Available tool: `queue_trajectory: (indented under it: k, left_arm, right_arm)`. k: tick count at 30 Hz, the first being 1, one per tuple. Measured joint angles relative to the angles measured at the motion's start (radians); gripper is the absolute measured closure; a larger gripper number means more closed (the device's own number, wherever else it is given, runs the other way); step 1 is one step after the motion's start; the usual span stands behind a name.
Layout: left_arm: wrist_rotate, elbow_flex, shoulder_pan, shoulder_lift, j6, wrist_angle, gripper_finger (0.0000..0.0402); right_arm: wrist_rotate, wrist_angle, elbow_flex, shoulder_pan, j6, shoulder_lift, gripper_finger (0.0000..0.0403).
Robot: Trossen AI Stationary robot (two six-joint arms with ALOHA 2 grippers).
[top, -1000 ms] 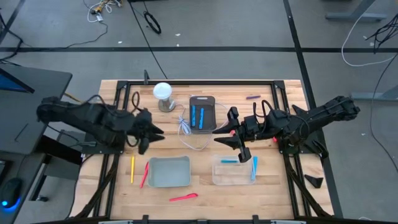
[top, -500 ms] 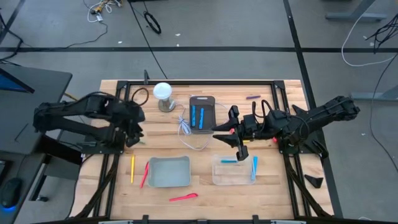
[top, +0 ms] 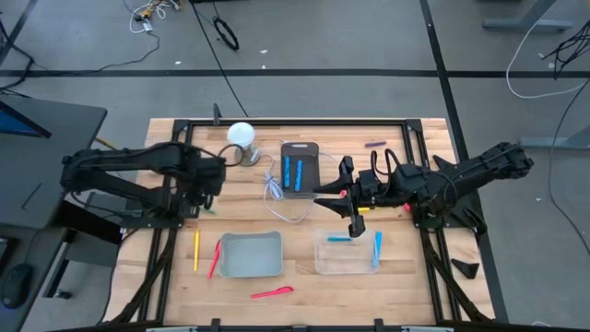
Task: Pick & Place Markers
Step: Put the green pen into the transparent bin
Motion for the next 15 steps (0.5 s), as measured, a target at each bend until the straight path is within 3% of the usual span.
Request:
queue_trajectory:
  k: [5,15]
  left_arm:
    - [-0.107,0.000,0.000,0.082,0.092,-0.013,0.0271]
    - [-0.109,0.000,-0.002,0.178,0.091,0.022,0.0271]
  right_arm:
    - [0.000,-0.006,0.000,0.000,0.000,0.000,0.0291]
    - [-0.001,-0.016,0.000,0.000,-0.016,0.000,0.0291]
